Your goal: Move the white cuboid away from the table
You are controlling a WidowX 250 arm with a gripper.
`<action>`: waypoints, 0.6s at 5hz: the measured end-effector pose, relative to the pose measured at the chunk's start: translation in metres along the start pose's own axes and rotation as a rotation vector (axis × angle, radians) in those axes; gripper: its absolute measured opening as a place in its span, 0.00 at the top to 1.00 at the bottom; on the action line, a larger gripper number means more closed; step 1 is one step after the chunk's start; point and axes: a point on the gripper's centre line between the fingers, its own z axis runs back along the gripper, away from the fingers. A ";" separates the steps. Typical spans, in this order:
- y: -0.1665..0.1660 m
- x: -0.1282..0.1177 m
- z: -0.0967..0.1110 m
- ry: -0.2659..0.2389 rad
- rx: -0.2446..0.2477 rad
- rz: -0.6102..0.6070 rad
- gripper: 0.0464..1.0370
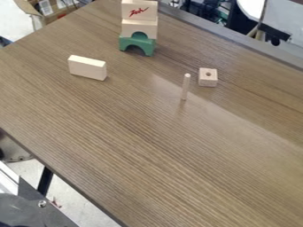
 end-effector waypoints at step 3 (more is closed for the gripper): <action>-0.008 0.000 -0.004 -0.019 -0.007 -0.001 0.76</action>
